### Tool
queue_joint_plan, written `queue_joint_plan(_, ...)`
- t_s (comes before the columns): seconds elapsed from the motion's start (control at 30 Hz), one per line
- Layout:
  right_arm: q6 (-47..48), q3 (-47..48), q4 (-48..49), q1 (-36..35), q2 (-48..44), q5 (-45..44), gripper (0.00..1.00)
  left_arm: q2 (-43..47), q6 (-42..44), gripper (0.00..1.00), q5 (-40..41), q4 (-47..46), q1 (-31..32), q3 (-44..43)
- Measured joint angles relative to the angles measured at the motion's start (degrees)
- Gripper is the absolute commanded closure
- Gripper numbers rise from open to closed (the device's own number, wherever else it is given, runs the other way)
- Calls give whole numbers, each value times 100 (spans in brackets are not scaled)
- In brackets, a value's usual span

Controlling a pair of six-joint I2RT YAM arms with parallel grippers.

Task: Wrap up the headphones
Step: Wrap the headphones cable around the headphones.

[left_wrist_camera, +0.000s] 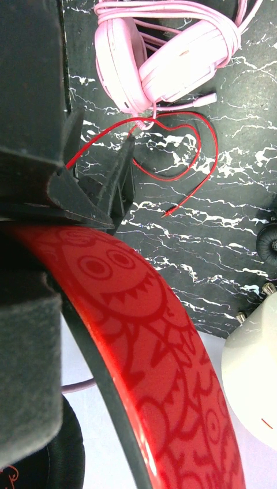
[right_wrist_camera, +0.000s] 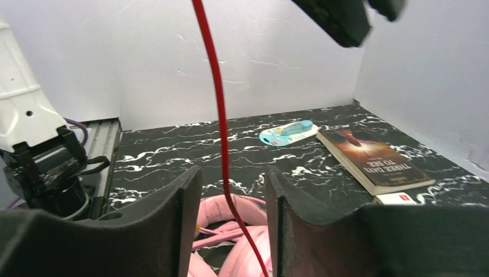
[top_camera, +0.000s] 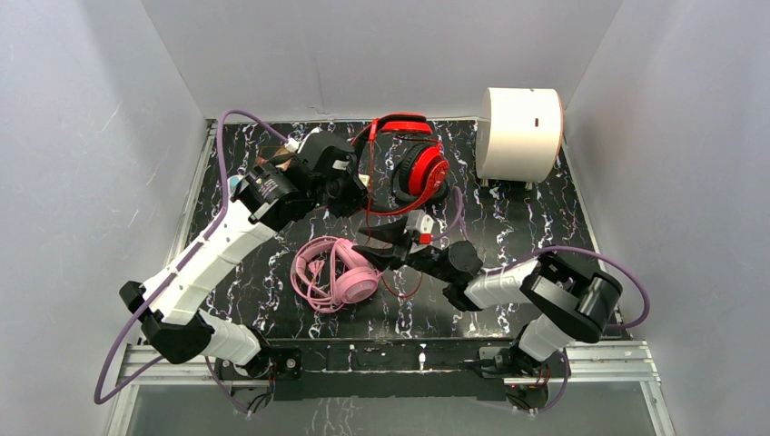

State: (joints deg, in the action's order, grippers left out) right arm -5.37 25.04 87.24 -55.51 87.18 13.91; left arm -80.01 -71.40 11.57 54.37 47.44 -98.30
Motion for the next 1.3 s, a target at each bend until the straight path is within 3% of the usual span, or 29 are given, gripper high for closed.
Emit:
queue_joint_plan(0.07,-52,116,4,-48,94,87,64,0,-11,100,-9,-17,-4,11)
queue_joint_plan(0.17,-142,160,4,-138,186,212,97,0,-20,100,-2,-31,-4,13)
queue_joint_plan(0.3,-378,-33,-131,-201,-61,122,100,7,24,100,144,9,-15,20)
queue_joint_plan(0.4,-557,-514,-1075,-197,-1292,-122,100,9,234,100,428,136,-48,11)
queue_joint_plan(0.57,-835,-186,-4382,-188,-4105,-354,100,15,984,100,1049,245,-127,63)
queue_joint_plan(0.63,-942,479,-5910,-188,-4631,-389,100,70,1368,100,1217,96,-146,275)
queue_joint_plan(0.73,-944,1978,-7938,-190,-4555,-632,100,157,2039,100,1425,-87,-157,785)
queue_joint_plan(0.87,-577,4205,-9951,-190,-3722,-1480,100,223,2999,100,1480,-330,-157,1567)
queue_joint_plan(1.03,175,6627,-11534,-118,-2330,-2924,100,439,3823,100,1255,-463,-157,2076)
queue_joint_plan(1.13,555,6959,-11875,581,-1878,-2920,100,874,3921,100,1008,-658,-157,2111)
queue_joint_plan(1.3,798,5086,-11759,3554,-1808,-962,100,1679,3622,100,474,-994,-157,1744)
